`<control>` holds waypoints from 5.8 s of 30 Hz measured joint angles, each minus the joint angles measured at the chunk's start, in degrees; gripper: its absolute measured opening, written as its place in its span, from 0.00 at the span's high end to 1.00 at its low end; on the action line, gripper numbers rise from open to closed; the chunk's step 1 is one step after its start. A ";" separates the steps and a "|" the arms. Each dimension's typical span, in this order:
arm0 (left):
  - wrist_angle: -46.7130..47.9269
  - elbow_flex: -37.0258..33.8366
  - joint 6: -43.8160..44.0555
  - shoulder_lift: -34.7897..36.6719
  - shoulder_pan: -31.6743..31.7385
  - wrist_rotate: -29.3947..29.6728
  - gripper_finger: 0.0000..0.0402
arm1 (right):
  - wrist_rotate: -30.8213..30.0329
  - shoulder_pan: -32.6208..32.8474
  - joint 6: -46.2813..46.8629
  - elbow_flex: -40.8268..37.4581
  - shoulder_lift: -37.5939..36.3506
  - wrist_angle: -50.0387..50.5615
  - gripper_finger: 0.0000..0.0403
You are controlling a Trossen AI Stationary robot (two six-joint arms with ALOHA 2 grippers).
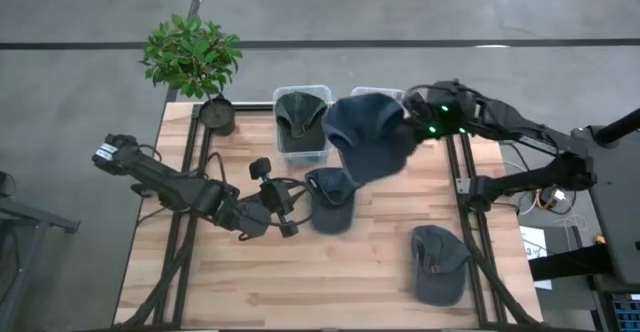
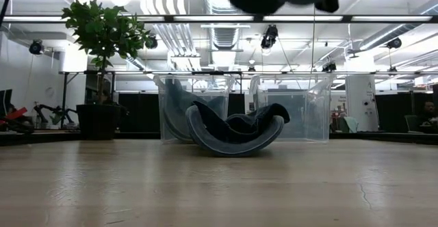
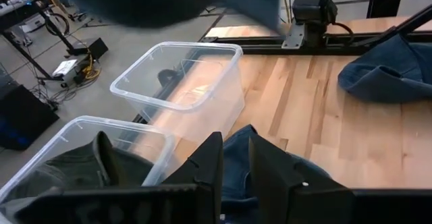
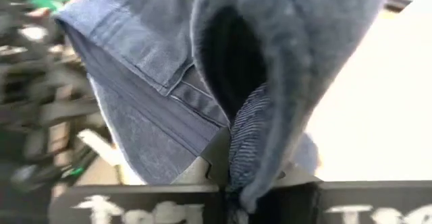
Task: Pick & Place hat
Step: Put the bottom blue cap into the right transparent bin
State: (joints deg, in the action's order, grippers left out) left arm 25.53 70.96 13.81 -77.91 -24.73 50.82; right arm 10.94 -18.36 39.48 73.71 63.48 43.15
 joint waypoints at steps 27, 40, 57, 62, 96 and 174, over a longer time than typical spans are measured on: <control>-7.83 -22.80 -7.90 30.85 3.37 -6.44 0.84 | 7.08 -29.03 -11.92 -0.12 17.18 -0.09 0.98; -7.94 -30.62 -7.12 44.06 3.34 -6.46 0.84 | 3.28 -29.69 -4.17 -0.13 16.67 6.25 0.98; -7.49 -30.80 -11.87 45.66 3.32 -11.03 0.84 | -2.07 -28.29 3.68 -2.34 12.69 7.10 0.98; -7.46 -30.84 -11.87 45.66 3.32 -11.08 0.84 | -2.01 -27.62 2.57 -3.27 14.10 7.00 0.93; -5.17 -30.84 -11.92 45.61 3.34 -10.97 0.84 | -1.92 -27.66 3.60 -2.72 15.02 13.85 0.70; -28.49 -17.78 8.42 10.14 3.37 -24.45 0.84 | -8.86 78.63 86.82 -9.89 4.18 24.73 0.96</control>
State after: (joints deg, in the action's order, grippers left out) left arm -2.96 53.18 22.22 -67.77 -21.37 26.37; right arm 2.07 60.27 126.30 63.82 67.66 67.88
